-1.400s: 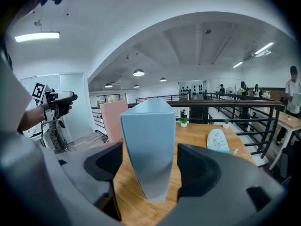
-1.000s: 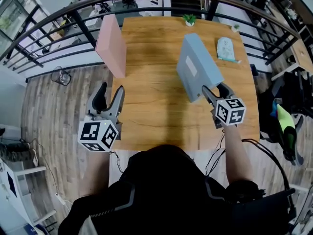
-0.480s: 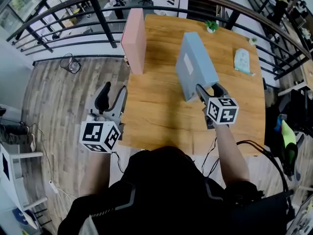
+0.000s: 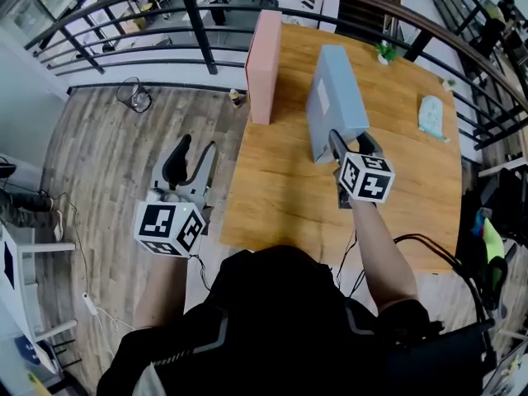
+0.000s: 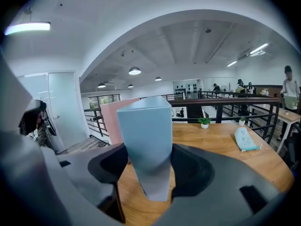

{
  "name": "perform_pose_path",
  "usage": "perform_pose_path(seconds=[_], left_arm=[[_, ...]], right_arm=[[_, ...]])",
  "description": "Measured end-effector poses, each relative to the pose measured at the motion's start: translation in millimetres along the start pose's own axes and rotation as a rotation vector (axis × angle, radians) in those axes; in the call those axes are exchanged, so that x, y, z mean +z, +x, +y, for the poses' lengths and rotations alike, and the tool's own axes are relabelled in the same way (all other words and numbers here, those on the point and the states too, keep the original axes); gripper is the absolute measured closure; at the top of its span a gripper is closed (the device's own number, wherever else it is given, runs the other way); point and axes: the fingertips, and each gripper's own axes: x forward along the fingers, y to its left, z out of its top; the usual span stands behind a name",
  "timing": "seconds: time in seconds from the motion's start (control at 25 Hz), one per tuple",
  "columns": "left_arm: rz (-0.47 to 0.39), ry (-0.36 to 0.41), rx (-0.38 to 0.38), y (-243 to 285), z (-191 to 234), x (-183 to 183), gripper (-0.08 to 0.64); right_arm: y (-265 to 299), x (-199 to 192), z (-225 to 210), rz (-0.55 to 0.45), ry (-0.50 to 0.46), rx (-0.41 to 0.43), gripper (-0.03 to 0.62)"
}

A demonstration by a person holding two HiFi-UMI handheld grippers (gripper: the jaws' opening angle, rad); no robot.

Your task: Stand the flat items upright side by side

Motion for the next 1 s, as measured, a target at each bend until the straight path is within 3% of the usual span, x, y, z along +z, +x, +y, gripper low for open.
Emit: perform_pose_path(seconds=[0.52,1.0], left_arm=[[0.008,-0.01,0.009,-14,44,-10,0.337],[0.006,-0.03,0.052,-37,77,-14,0.345]], right_arm=[[66,23,64,-0.014,0.046,-0.021,0.296],[111,44,89,-0.048,0.12,-0.044,0.285]])
